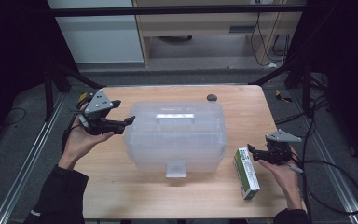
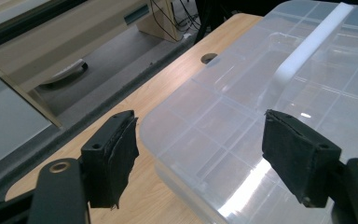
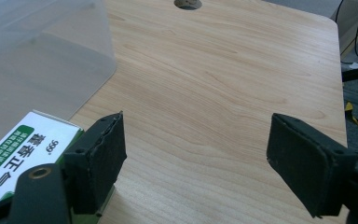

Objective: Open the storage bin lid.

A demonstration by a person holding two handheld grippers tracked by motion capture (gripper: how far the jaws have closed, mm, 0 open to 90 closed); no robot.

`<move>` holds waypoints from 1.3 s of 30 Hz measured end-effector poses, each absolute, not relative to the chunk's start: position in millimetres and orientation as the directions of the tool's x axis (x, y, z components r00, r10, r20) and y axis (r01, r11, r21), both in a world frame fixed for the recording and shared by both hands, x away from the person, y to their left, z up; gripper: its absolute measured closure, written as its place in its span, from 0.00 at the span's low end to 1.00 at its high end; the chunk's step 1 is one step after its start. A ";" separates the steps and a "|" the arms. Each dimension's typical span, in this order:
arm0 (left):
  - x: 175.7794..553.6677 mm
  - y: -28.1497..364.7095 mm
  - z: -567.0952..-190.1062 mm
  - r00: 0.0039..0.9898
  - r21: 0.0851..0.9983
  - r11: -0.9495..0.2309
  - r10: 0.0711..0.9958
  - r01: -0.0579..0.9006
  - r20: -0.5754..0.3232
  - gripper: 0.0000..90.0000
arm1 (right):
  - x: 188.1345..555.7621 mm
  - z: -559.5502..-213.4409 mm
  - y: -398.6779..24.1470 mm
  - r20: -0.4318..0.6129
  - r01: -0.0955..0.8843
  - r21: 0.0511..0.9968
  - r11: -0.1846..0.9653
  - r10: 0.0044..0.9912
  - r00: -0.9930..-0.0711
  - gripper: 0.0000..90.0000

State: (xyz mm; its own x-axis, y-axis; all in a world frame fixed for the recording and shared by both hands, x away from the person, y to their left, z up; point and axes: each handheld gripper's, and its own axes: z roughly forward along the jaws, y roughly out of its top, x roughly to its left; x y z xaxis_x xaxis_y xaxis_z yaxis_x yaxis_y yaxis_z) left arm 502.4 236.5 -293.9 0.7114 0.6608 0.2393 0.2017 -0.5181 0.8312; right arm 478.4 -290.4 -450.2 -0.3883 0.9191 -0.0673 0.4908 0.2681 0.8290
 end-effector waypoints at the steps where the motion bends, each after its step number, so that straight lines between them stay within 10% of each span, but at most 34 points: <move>1: 502.8 234.2 -293.8 0.716 0.828 -0.524 0.655 0.200 0.242 0.29 | 478.4 -450.3 -290.7 -0.068 0.492 0.828 0.268 0.919 -0.388 0.22; 39: 502.8 187.0 -293.4 0.787 0.726 -0.678 0.507 0.112 0.352 0.32 | 480.2 -452.4 -290.3 -0.074 0.510 0.810 0.288 0.914 -0.398 0.24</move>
State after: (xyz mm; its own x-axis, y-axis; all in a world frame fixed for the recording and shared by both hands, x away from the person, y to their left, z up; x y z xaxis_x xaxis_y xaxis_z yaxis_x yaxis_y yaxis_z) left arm 502.8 187.0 -293.4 0.7870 0.5066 0.3522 0.1118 -0.6785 0.7260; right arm 480.2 -290.3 -452.4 -0.3984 0.9142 -0.0743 0.5102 0.2882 0.8103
